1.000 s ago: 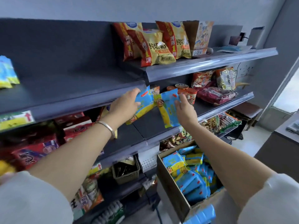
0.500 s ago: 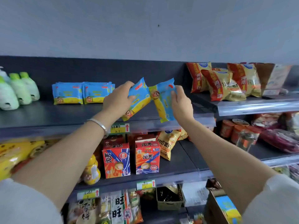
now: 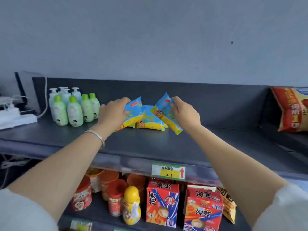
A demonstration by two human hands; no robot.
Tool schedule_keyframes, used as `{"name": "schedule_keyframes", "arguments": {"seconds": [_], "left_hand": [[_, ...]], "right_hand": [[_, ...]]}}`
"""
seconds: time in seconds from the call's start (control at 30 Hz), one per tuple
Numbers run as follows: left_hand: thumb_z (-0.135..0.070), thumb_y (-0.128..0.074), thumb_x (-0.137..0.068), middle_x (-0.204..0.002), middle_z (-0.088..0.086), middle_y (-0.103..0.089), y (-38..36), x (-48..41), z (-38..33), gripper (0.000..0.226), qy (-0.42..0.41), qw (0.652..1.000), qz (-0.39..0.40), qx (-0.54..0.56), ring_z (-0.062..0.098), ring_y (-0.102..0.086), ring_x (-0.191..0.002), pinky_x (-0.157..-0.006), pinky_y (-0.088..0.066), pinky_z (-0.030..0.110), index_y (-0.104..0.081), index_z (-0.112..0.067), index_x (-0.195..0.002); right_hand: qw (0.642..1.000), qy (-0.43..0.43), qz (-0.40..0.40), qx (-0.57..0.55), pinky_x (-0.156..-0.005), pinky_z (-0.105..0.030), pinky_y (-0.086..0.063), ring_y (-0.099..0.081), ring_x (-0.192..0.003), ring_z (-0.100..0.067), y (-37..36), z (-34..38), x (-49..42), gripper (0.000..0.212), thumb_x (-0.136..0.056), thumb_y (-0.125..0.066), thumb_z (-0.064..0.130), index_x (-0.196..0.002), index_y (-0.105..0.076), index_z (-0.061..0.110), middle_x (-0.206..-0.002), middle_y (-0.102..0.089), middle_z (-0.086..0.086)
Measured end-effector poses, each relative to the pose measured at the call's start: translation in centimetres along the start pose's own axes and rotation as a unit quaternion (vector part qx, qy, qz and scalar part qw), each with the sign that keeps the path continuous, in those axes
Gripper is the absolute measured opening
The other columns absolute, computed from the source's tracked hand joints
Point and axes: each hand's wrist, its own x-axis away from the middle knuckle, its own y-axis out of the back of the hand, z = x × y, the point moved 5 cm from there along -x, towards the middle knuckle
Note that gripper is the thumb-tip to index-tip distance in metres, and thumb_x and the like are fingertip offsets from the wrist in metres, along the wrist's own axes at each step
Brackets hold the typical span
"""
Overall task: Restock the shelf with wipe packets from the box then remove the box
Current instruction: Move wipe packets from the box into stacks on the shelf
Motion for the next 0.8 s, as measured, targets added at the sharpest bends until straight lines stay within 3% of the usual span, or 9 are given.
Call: {"name": "schedule_keyframes", "arguments": {"seconds": [0.13, 0.27, 0.43, 0.57, 0.8], "left_hand": [[-0.027, -0.052, -0.094, -0.123, -0.002, -0.058, -1.6, -0.9, 3.3, 0.035, 0.031, 0.998, 0.025, -0.056, 0.025, -0.051, -0.116, -0.09, -0.032, 0.039, -0.046, -0.03, -0.129], [-0.027, -0.049, -0.096, -0.134, -0.007, -0.053, -3.1, -1.5, 6.0, 0.04, 0.039, 0.993, 0.064, -0.095, 0.019, -0.049, -0.121, -0.094, -0.028, 0.037, -0.042, -0.034, -0.134], [-0.027, -0.048, -0.096, -0.139, -0.01, -0.049, -5.5, -3.9, 7.5, 0.039, 0.012, 0.991, 0.107, -0.08, 0.017, -0.045, -0.125, -0.096, -0.026, 0.037, -0.043, -0.036, -0.134], [-0.03, -0.048, -0.096, -0.137, -0.011, -0.049, -7.8, -6.3, 7.5, 0.036, -0.033, 0.988, 0.141, -0.055, 0.016, -0.045, -0.123, -0.093, -0.024, 0.034, -0.044, -0.037, -0.131], [-0.027, -0.049, -0.096, -0.137, -0.01, -0.049, -10.3, -9.2, 7.7, 0.037, -0.101, 0.979, 0.174, -0.004, 0.016, -0.044, -0.124, -0.1, -0.021, 0.035, -0.045, -0.037, -0.132]], "right_hand": [[0.993, 0.085, 0.052, 0.056, -0.075, -0.036, -0.044, -0.056, -0.104, -0.029, -4.4, 1.5, -3.0, 0.032, -0.103, -0.032, 0.033, -0.129, -0.047, 0.025, -0.117, -0.054, -0.003], [0.98, 0.137, 0.088, 0.117, -0.073, -0.038, -0.047, -0.058, -0.096, -0.031, -8.0, 2.8, -4.4, 0.031, -0.103, -0.032, 0.032, -0.123, -0.05, 0.018, -0.114, -0.054, -0.005], [0.957, 0.178, 0.089, 0.212, -0.079, -0.036, -0.04, -0.056, -0.105, -0.028, -10.8, 3.3, -6.1, 0.031, -0.103, -0.031, 0.033, -0.124, -0.05, 0.021, -0.115, -0.057, -0.003], [0.946, 0.178, 0.077, 0.259, -0.077, -0.033, -0.029, -0.054, -0.107, -0.026, -12.0, 3.0, -7.1, 0.031, -0.103, -0.03, 0.032, -0.127, -0.049, 0.027, -0.114, -0.058, 0.0], [0.96, 0.122, 0.085, 0.237, -0.09, -0.038, -0.034, -0.047, -0.115, -0.025, -12.8, 2.7, -7.7, 0.041, -0.093, -0.049, 0.039, -0.133, -0.045, 0.033, -0.126, -0.047, 0.002]]}}
